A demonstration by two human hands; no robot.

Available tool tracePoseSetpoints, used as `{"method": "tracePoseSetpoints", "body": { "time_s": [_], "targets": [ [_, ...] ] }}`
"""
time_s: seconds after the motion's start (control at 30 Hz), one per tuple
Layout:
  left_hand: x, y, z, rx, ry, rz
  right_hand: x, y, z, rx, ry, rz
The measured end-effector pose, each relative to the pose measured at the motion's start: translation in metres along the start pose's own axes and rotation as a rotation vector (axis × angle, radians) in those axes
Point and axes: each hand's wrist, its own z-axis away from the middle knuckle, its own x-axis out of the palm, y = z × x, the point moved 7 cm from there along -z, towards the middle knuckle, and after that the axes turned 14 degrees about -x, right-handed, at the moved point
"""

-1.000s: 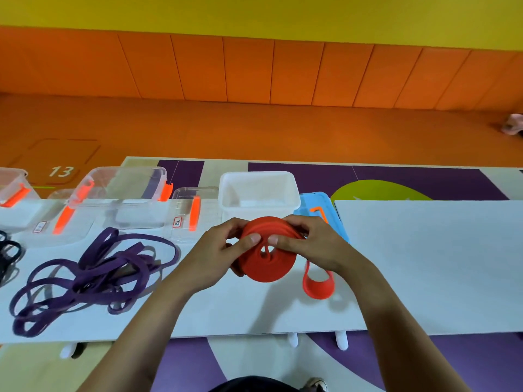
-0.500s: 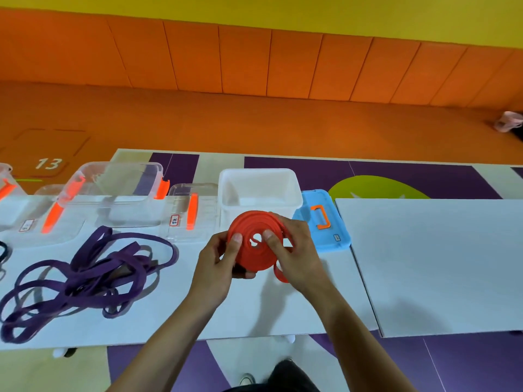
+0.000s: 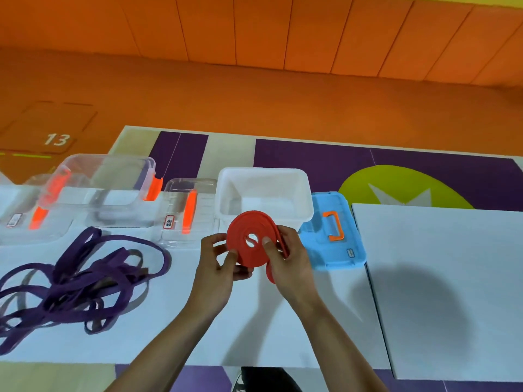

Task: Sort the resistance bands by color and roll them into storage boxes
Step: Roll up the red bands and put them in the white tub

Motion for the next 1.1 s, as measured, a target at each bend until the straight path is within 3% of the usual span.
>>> {"method": "tracePoseSetpoints", "body": {
  "time_s": [0.13, 0.43, 0.9, 1.1],
  "targets": [
    [0.021, 0.024, -0.041, -0.046, 0.006, -0.036, -0.003, 0.016, -0.053, 0.059, -0.02, 0.033],
    [0.063, 0.085, -0.143, -0.057, 0.059, -0.577, 0.009, 0.066, -0.177, 0.187, -0.181, 0.211],
    [0.068, 0.049, -0.237, -0.306, 0.119, -0.57, 0.032, 0.114, -0.229, 0.369, -0.404, 0.362],
    [0.071, 0.047, -0.246, -0.363, 0.116, -0.554, 0.038, 0.127, -0.234, 0.426, -0.391, 0.371]
  ]
}}
